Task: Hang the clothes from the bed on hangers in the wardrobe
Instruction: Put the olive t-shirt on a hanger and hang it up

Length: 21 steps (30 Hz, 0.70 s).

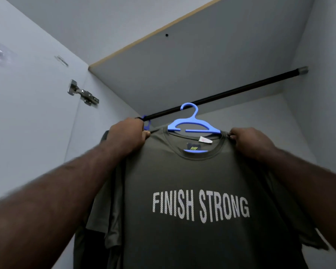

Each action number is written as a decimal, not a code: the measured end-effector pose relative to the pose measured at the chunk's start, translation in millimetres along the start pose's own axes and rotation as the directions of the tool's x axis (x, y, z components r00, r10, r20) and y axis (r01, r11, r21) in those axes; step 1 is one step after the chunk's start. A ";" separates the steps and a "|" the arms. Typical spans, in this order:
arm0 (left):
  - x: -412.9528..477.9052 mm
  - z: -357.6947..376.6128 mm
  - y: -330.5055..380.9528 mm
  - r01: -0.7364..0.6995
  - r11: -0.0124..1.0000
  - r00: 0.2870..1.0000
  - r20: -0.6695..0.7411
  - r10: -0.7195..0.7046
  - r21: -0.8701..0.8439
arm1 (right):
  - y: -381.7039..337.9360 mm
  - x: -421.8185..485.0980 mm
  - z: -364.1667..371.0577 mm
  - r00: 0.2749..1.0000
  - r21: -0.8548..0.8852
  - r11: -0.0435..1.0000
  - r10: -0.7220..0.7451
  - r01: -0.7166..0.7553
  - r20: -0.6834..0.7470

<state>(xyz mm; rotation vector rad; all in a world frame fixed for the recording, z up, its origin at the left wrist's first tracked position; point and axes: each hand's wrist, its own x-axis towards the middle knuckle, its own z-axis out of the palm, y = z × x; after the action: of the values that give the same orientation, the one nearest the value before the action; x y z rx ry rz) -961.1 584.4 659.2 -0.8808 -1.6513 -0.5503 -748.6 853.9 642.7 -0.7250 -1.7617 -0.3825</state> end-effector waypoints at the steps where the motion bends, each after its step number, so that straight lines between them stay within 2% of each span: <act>1: 3.6 3.2 -0.6 0.011 0.999 1.000 -0.008 -0.010 0.032 | -1.0 6.7 10.9 1.000 0.029 1.000 -0.011 0.011 -0.004; 11: 40.7 25.5 -23.9 -0.016 0.951 0.997 -0.062 0.037 0.308 | -33.9 54.4 103.9 1.000 0.240 0.971 -0.022 0.022 -0.001; 21: 85.2 78.4 -56.9 -0.071 0.887 0.986 -0.101 0.131 0.455 | -67.5 104.0 178.5 0.998 0.247 0.969 -0.037 0.023 0.052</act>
<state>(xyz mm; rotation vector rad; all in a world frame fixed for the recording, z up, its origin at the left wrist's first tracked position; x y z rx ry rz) -1061.5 630.5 725.8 -0.5681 -1.5167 -0.1326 -943.0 937.1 692.6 -0.5366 -1.8351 -0.1598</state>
